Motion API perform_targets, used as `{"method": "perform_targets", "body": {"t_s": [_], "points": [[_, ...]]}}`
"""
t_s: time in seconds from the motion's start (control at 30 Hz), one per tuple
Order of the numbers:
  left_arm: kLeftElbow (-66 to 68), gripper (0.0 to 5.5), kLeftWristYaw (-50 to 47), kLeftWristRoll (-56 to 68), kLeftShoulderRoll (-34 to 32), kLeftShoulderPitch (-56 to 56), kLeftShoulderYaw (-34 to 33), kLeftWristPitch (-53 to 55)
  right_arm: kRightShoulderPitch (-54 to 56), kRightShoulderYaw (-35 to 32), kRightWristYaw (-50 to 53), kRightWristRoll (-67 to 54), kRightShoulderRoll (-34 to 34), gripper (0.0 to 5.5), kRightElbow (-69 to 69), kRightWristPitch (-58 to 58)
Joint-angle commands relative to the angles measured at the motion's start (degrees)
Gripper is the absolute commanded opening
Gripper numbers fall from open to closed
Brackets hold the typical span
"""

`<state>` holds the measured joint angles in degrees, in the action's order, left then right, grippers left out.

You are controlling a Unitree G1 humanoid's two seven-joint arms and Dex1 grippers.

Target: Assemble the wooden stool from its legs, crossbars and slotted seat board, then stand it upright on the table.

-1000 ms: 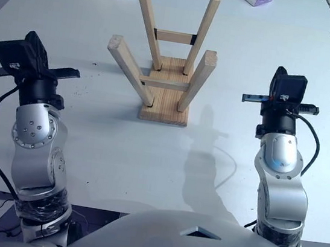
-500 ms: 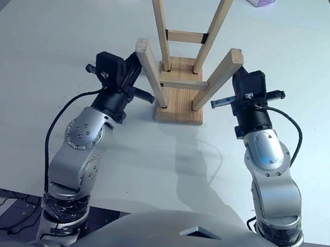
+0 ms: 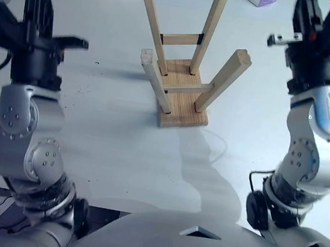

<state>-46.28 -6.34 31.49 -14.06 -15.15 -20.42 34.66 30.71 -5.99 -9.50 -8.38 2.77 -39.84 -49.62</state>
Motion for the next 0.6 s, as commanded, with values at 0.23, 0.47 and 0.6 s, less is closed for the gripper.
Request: {"method": "perform_targets", "body": {"t_s": [0.23, 0.47, 0.6], "points": [[-0.46, 0.04, -6.83, 4.85, 9.15, -18.09, 15.25, 10.05, 11.29, -4.41, -1.83, -12.95, 0.64, 0.00, 6.29, -5.97], [-1.37, 0.04, -9.13, 7.49, 9.77, -15.10, 16.18, 17.12, 7.87, -3.36, 1.78, -14.15, 0.21, 0.00, 5.78, -7.02], [3.00, 0.04, -12.51, 10.52, 13.38, -1.55, 18.43, 28.06, -3.56, 3.74, 3.77, -10.43, 2.13, 0.00, 10.67, -10.88]]}}
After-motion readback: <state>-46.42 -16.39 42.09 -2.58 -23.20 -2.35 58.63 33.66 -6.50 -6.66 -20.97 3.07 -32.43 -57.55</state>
